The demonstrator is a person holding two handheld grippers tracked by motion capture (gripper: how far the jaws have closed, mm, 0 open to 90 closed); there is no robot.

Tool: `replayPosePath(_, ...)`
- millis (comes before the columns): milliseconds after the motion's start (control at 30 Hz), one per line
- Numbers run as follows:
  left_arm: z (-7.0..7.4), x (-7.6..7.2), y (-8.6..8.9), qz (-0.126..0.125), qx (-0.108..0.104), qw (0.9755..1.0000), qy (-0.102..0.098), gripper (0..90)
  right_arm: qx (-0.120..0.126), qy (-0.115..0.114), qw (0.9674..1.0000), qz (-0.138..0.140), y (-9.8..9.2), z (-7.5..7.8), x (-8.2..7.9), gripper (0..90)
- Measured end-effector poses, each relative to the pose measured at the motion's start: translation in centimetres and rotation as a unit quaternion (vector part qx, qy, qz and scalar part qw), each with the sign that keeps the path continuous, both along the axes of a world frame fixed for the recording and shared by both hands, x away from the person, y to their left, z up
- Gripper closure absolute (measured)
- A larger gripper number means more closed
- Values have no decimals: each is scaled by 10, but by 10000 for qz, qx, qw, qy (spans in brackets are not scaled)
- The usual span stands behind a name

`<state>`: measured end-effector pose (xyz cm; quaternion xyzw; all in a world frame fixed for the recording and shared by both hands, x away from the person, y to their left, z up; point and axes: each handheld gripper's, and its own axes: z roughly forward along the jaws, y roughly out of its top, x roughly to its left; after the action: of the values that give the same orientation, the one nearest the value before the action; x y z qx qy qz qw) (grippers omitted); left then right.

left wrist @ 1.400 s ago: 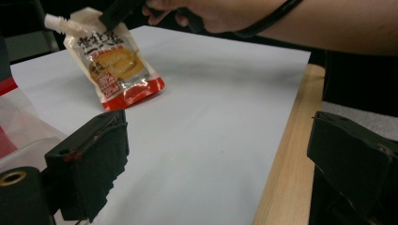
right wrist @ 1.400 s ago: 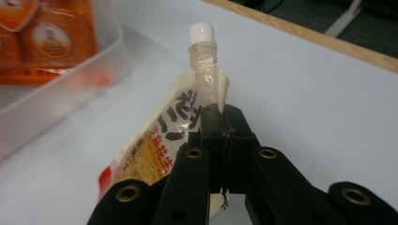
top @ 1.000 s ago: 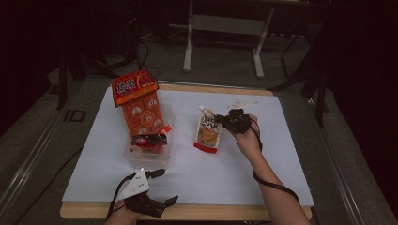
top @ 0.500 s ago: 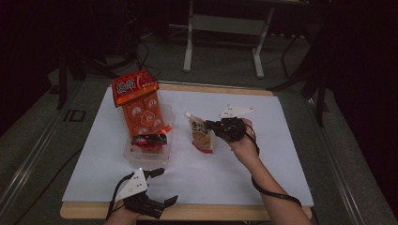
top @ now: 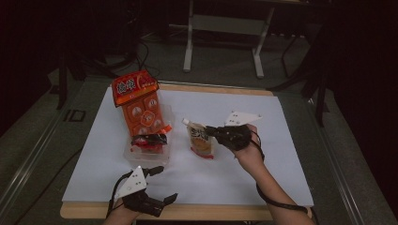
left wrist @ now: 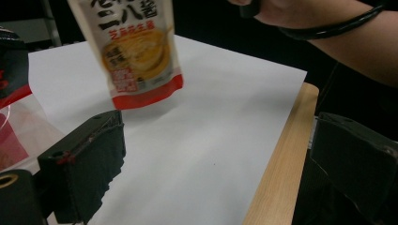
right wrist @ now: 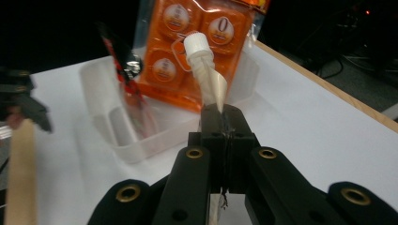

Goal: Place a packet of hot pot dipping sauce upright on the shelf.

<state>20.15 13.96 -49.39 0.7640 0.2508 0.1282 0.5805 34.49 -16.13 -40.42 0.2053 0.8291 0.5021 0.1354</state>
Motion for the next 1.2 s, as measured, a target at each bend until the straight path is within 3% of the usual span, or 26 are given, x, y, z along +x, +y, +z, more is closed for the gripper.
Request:
replayPosePath(200,8,-1,0,7,63,10000,52,29,94,-86,9998,163,-6,9,-19,893)
replayPosePath(533,23,6,7,25,-239,9997,16,25,269,-174,9981,527,-13,22,-51,893)
replayPosePath(867,32,8,7,-131,-239,9996,-69,27,374,-233,9952,870,-13,27,-76,893)
replayPosePath(1200,51,9,-6,-674,-372,9970,-108,62,440,-189,9911,1239,-16,29,-103,893)
